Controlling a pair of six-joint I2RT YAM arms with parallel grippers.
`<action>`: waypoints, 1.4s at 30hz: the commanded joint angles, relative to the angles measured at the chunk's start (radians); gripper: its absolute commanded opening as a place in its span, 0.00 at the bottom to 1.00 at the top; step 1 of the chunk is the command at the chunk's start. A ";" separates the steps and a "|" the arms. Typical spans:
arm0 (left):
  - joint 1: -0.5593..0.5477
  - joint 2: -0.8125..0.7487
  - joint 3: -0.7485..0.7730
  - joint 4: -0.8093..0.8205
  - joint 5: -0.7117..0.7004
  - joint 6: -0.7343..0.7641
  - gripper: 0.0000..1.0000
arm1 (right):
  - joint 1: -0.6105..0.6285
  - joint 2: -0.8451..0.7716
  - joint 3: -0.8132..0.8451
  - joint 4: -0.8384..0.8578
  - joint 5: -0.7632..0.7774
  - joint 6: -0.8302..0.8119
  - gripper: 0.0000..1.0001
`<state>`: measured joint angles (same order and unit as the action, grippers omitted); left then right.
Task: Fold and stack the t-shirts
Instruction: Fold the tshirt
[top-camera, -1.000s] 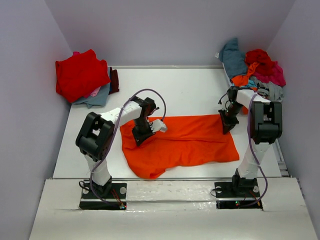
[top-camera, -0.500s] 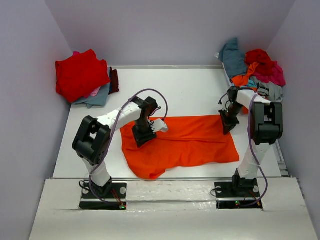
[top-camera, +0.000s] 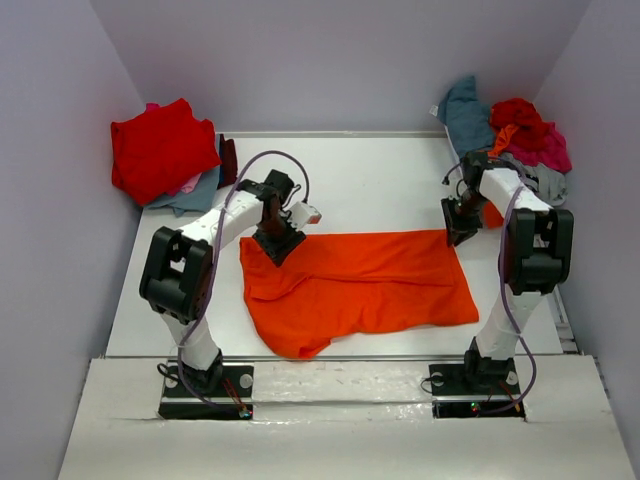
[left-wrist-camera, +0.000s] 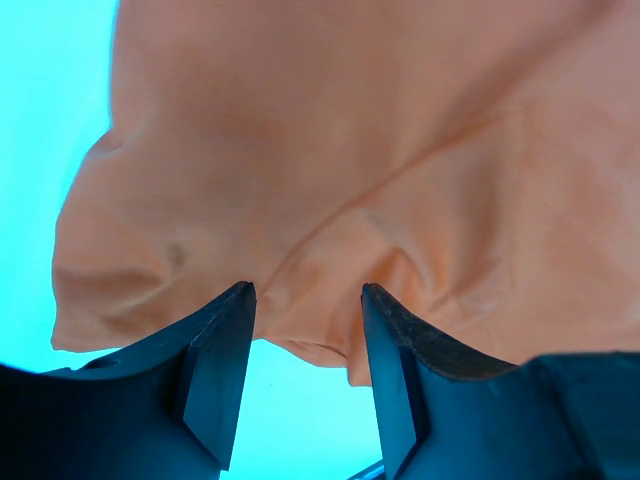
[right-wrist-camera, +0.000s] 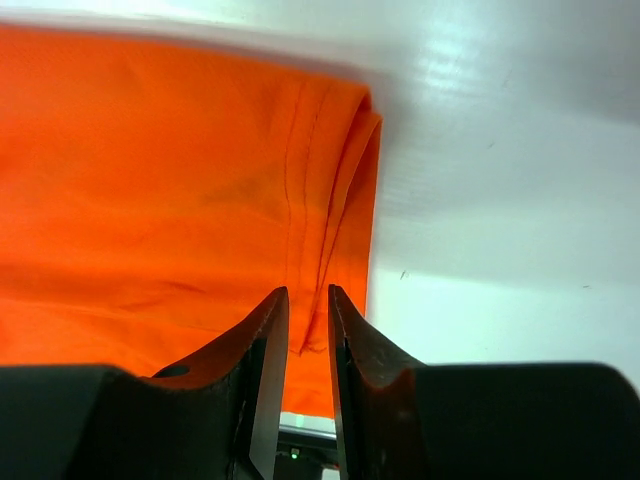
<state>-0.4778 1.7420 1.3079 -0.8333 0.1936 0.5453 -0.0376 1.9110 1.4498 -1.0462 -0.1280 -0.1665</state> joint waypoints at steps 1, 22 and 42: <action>0.057 0.056 0.030 0.048 0.032 -0.083 0.58 | 0.007 0.028 0.092 0.021 -0.019 0.028 0.29; 0.157 0.198 0.013 0.088 0.069 -0.185 0.57 | 0.025 0.195 0.159 -0.018 -0.061 0.016 0.28; 0.242 0.476 0.413 0.000 -0.068 -0.235 0.58 | 0.025 0.414 0.572 -0.078 -0.022 0.016 0.29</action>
<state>-0.2455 2.1460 1.6558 -0.8528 0.2256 0.3038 -0.0174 2.2845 1.9003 -1.1389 -0.1825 -0.1345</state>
